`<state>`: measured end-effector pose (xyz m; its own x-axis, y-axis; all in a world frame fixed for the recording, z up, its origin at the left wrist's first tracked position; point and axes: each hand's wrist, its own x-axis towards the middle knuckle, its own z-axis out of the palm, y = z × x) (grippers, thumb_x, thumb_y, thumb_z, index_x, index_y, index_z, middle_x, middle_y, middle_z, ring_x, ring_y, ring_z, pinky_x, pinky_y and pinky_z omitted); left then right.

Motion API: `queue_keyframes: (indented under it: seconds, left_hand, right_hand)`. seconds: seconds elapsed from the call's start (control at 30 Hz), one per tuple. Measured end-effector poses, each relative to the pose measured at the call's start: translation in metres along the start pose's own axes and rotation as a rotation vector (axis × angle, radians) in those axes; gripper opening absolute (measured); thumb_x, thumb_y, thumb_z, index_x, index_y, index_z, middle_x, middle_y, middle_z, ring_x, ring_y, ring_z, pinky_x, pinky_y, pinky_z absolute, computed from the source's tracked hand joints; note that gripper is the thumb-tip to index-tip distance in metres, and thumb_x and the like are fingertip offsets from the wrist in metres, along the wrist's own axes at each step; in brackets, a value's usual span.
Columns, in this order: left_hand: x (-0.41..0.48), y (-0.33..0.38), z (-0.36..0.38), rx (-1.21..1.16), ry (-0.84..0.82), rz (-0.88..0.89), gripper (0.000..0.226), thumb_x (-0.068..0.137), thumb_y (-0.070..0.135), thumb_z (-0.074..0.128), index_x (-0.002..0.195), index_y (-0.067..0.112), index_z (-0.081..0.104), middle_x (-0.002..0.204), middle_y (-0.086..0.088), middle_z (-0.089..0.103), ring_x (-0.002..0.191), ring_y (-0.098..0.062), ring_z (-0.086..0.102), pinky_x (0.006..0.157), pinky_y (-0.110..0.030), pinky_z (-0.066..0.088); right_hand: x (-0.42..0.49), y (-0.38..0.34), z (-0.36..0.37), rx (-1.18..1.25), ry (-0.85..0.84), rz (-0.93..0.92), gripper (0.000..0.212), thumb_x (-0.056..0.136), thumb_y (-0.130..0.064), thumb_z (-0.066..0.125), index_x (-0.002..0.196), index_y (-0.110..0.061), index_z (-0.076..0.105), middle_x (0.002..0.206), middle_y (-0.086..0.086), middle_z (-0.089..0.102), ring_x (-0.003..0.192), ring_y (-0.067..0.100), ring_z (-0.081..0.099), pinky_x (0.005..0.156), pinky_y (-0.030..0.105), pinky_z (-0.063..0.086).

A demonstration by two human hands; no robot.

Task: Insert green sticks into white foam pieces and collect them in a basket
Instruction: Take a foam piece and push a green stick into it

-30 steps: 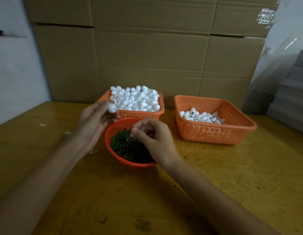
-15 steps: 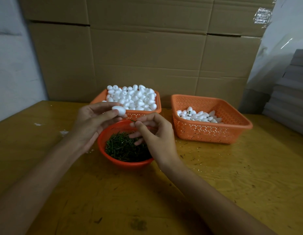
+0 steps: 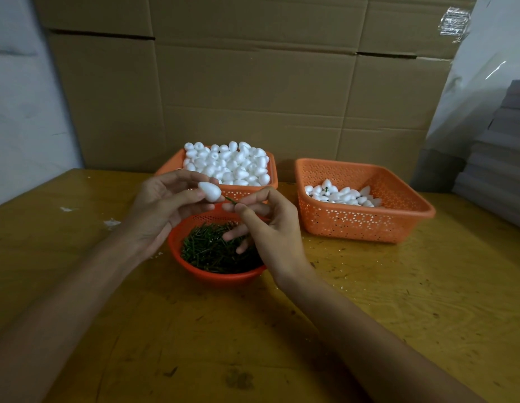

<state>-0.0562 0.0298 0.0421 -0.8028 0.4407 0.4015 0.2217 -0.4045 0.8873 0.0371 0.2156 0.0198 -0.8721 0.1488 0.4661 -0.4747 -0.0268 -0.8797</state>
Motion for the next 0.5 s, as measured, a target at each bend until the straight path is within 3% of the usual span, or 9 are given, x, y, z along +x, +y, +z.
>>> queue_keyframes:
  seconds: [0.1, 0.27, 0.5]
  left_hand:
    - [-0.0007, -0.0003, 0.0001, -0.018, 0.015, 0.0, 0.019, 0.083, 0.004, 0.072, 0.097, 0.013, 0.079, 0.11, -0.02, 0.076, 0.099, -0.03, 0.078, 0.076, -0.028, 0.064]
    - [0.0015, 0.0004, -0.0016, -0.01, 0.031, -0.02, 0.023, 0.082, 0.004, 0.075, 0.104, 0.011, 0.075, 0.112, -0.022, 0.076, 0.102, -0.035, 0.077, 0.076, -0.031, 0.064]
    - [-0.0004, 0.0011, -0.0004, -0.036, -0.008, -0.002, 0.018, 0.084, 0.006, 0.074, 0.099, 0.013, 0.079, 0.111, -0.019, 0.077, 0.099, -0.035, 0.078, 0.078, -0.029, 0.064]
  right_hand:
    - [0.0006, 0.0003, -0.0003, -0.001, -0.009, -0.005, 0.006, 0.105, -0.012, 0.063, 0.102, -0.012, 0.057, 0.108, 0.008, 0.08, 0.07, 0.031, 0.077, 0.048, 0.03, 0.056]
    - [0.0, -0.0009, 0.0003, -0.03, 0.001, -0.011, 0.006, 0.105, -0.012, 0.063, 0.102, -0.011, 0.057, 0.107, 0.008, 0.08, 0.069, 0.032, 0.077, 0.048, 0.03, 0.054]
    - [-0.0013, -0.0032, -0.0001, -0.048, 0.016, 0.0, 0.007, 0.104, -0.01, 0.063, 0.103, -0.007, 0.057, 0.105, 0.008, 0.08, 0.067, 0.029, 0.076, 0.046, 0.03, 0.052]
